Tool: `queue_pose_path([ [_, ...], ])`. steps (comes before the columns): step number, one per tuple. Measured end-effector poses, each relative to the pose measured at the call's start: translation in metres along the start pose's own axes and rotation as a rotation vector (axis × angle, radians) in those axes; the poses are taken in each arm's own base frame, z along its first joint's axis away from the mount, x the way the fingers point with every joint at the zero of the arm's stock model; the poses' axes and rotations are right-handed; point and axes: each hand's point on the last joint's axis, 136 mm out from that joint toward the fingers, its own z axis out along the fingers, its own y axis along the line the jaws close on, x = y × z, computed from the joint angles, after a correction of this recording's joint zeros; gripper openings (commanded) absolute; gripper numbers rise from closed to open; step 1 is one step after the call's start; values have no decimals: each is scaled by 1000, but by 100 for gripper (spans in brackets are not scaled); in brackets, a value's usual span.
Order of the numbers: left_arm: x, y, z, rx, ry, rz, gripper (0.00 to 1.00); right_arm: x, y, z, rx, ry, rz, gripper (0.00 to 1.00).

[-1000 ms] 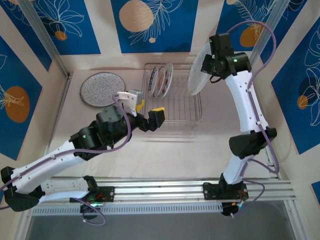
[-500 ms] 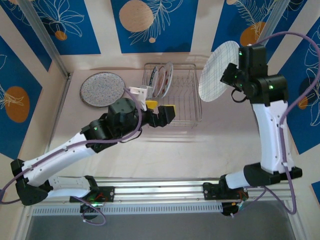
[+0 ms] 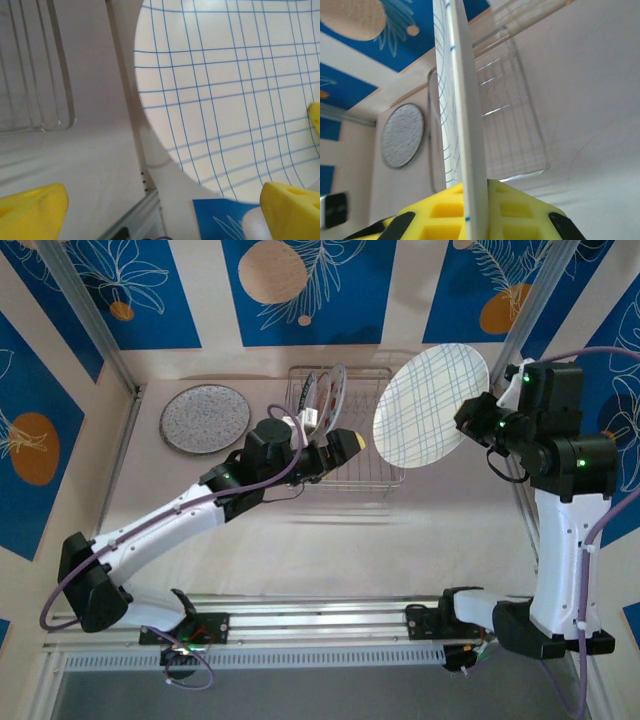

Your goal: Unload the plates from the dish rack

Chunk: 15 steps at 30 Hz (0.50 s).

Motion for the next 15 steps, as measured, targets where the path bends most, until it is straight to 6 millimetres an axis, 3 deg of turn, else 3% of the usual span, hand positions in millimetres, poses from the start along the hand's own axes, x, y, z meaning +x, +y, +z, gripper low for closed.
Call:
queue_pose_path([
  [4, 3, 1, 13, 43, 33, -88, 92, 17, 3, 4, -76, 77, 65, 0],
  [9, -1, 2, 14, 77, 38, -154, 86, 28, 11, 15, -173, 156, 142, 0],
  [15, -8, 2, 14, 127, 22, -205, 64, 37, 16, 27, -247, 223, 201, 0],
])
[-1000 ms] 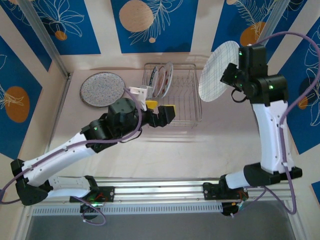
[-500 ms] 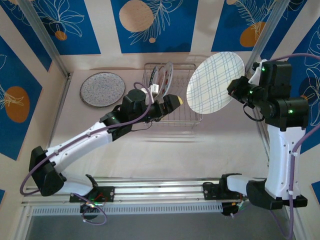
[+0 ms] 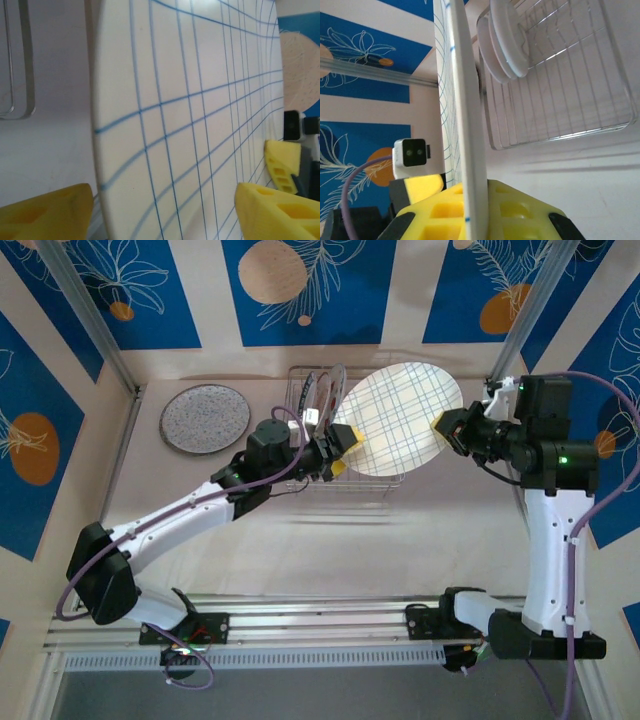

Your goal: Unload the plates from the dish rack

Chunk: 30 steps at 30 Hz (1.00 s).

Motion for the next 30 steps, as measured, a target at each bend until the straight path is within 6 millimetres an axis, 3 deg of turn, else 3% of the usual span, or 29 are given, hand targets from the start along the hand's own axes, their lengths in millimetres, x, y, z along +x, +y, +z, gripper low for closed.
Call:
queue_pose_path([
  [12, -5, -4, 3, 68, -16, -57, 27, 8, -8, 17, -50, 59, 60, 0],
  [23, -15, -12, -2, 126, -39, -114, 1, 7, -11, 23, -75, 66, 99, 0],
  [30, -17, -15, -5, 139, -40, -119, 0, 9, -18, 29, -44, 85, 74, 34],
])
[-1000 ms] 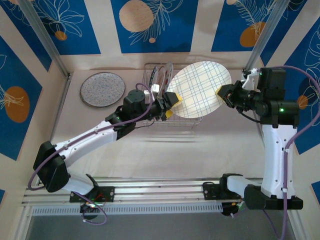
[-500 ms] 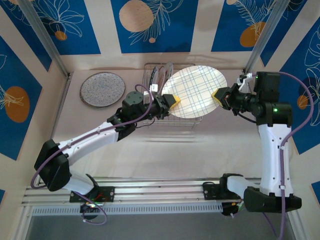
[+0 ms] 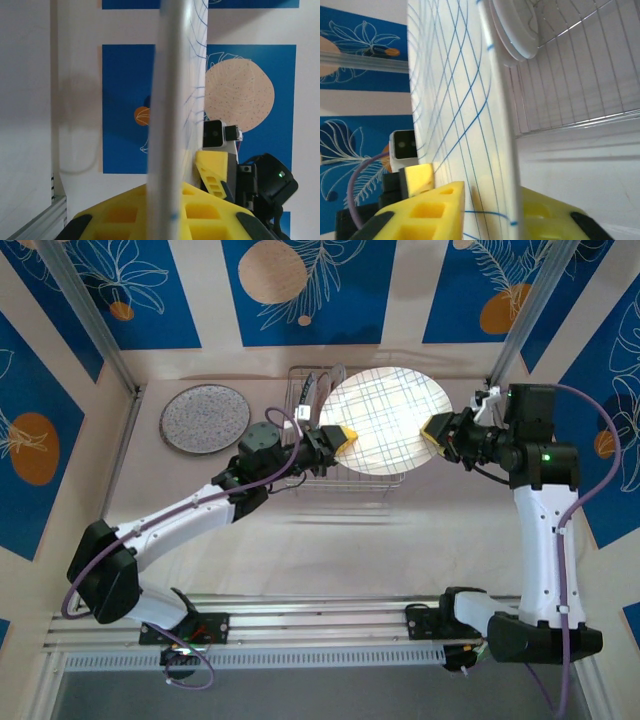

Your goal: Unload the plates from the dish rack

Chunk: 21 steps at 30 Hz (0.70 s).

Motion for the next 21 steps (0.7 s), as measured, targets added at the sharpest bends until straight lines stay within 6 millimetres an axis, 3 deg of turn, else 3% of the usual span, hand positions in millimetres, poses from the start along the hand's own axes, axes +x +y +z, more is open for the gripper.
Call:
queue_pose_path([
  [6, -14, 8, -6, -23, -31, 3, 0, 0, -1, 5, 48, -1, -54, 48],
  [12, -39, 11, -18, -32, -91, -17, 0, 8, 9, 7, 72, -17, -143, 51],
  [21, -78, -24, -66, 16, -210, 0, 0, 35, 40, 17, 75, -53, -417, 52],
])
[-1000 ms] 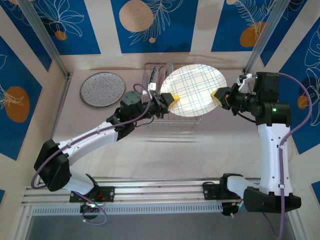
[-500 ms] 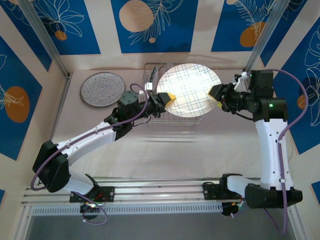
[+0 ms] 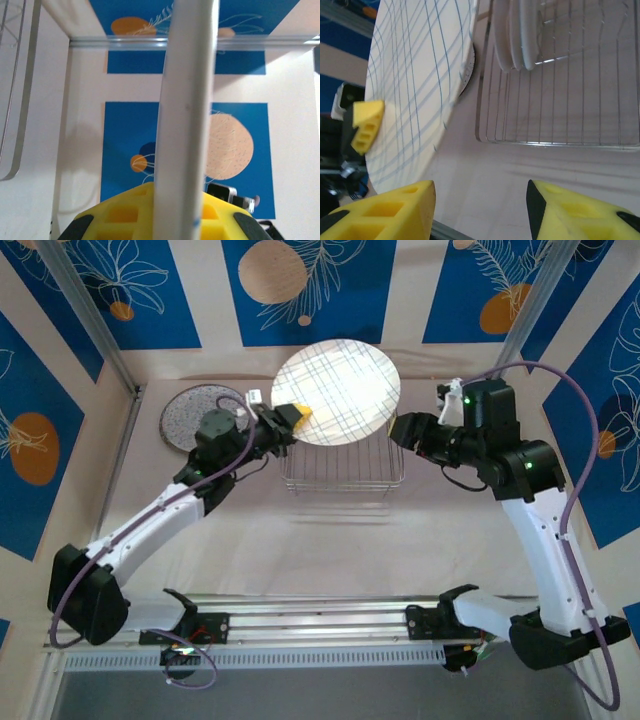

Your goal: Unload the plates from the dish rack

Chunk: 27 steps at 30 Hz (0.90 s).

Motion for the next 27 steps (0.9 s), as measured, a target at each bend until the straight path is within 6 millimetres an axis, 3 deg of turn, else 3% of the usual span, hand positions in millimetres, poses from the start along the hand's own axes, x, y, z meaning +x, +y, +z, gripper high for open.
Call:
queue_pose_path([
  [4, -20, -13, -19, 24, -49, 14, 0, -2, 27, -3, -50, -71, -153, 52],
  [8, -42, -12, -37, 12, -106, 13, 0, -2, 53, -6, -117, -148, -306, 53],
  [20, -109, 25, -93, -79, -320, -27, 0, 29, 116, 2, -321, -232, -708, 60],
  [27, -136, 54, -119, -138, -432, -36, 0, 41, 129, 13, -365, -256, -837, 67],
])
